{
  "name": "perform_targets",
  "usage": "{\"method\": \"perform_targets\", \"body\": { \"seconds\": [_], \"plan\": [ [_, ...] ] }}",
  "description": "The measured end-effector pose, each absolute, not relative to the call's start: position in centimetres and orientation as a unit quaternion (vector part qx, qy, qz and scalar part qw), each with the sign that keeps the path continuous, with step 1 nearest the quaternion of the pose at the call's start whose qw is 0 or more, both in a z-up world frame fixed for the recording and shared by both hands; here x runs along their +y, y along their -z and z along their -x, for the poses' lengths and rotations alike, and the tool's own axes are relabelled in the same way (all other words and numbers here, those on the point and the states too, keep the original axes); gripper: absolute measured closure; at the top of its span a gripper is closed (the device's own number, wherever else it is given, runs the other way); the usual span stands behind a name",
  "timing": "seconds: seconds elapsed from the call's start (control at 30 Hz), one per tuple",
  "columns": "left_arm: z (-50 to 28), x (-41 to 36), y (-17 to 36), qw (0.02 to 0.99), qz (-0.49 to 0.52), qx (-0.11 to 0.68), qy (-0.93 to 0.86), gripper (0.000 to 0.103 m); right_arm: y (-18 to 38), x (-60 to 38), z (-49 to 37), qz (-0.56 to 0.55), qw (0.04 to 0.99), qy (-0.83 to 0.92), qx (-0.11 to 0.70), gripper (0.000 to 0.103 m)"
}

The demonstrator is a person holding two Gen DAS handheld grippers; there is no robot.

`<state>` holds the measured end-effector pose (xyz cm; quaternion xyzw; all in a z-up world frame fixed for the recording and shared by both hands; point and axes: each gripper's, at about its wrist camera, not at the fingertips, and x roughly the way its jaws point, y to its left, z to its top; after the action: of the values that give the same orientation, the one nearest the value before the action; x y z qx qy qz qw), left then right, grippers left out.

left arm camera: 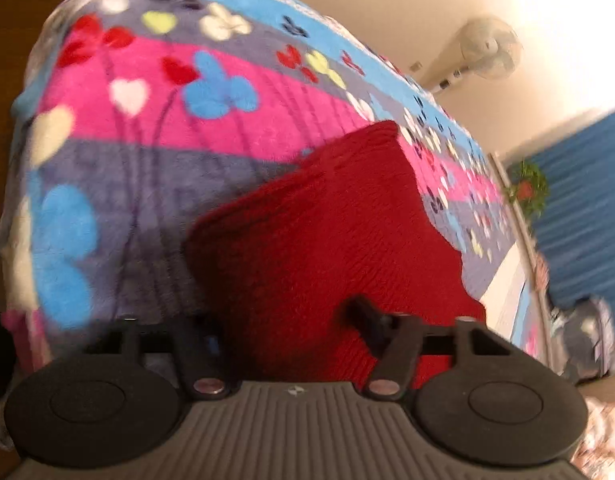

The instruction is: Fold small clothes

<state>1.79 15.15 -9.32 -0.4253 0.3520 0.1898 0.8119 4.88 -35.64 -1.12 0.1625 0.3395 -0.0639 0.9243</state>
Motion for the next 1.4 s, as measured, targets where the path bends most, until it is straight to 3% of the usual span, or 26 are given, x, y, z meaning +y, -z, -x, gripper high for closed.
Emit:
{"method": "perform_targets", "body": {
  "seconds": [0.07, 0.13, 0.33, 0.57, 0.73, 0.83, 0.9, 0.97, 1.03, 1.23, 1.4],
  "plan": [
    [-3.3, 14.0, 7.5, 0.833, 0.354, 0.380, -0.193, 0.074, 1.1, -36.0, -4.9, -0.168, 0.922, 0.070, 0.342, 0.046],
    [-4.5, 12.9, 5.7, 0.843, 0.307, 0.394, -0.200, 0.078, 1.1, -36.2, -4.9, -0.171, 0.920, 0.074, 0.344, 0.046],
    [-6.7, 7.8, 1.3, 0.893, 0.186, 0.374, -0.170, 0.083, 0.4, -36.4, -5.0, -0.161, 0.924, 0.070, 0.339, 0.046],
    [-8.1, -3.9, -3.0, 0.952, 0.018, 0.306, -0.006, 0.087, 0.1, -37.4, -5.0, -0.164, 0.923, 0.074, 0.341, 0.046],
    [-7.7, -14.1, -1.5, 0.937, -0.044, 0.300, 0.174, 0.087, -0.2, -38.1, -4.7, -0.163, 0.925, 0.079, 0.334, 0.046],
    [-8.4, -19.5, 3.5, 0.894, -0.070, 0.359, 0.259, 0.083, 0.1, -38.5, -4.8, -0.167, 0.923, 0.084, 0.335, 0.046],
    [-8.7, -21.6, 6.9, 0.872, -0.088, 0.393, 0.278, 0.063, 0.2, -38.6, -4.9, -0.170, 0.923, 0.085, 0.335, 0.046],
    [-7.9, -22.2, 7.1, 0.876, -0.111, 0.374, 0.285, 0.040, 0.3, -38.6, -5.0, -0.174, 0.924, 0.079, 0.332, 0.046],
    [-7.5, -20.6, 5.5, 0.869, -0.073, 0.377, 0.311, 0.034, 0.5, -38.4, -5.1, -0.179, 0.924, 0.065, 0.332, 0.046],
    [-5.5, -13.4, 0.2, 0.874, -0.036, 0.352, 0.334, 0.034, 1.9, -36.6, -6.6, -0.194, 0.910, -0.028, 0.366, 0.044],
    [-6.1, -9.2, 0.6, 0.888, -0.054, 0.363, 0.277, 0.040, 5.1, -32.9, -7.7, -0.153, 0.879, -0.078, 0.445, 0.044]
  ]
}}
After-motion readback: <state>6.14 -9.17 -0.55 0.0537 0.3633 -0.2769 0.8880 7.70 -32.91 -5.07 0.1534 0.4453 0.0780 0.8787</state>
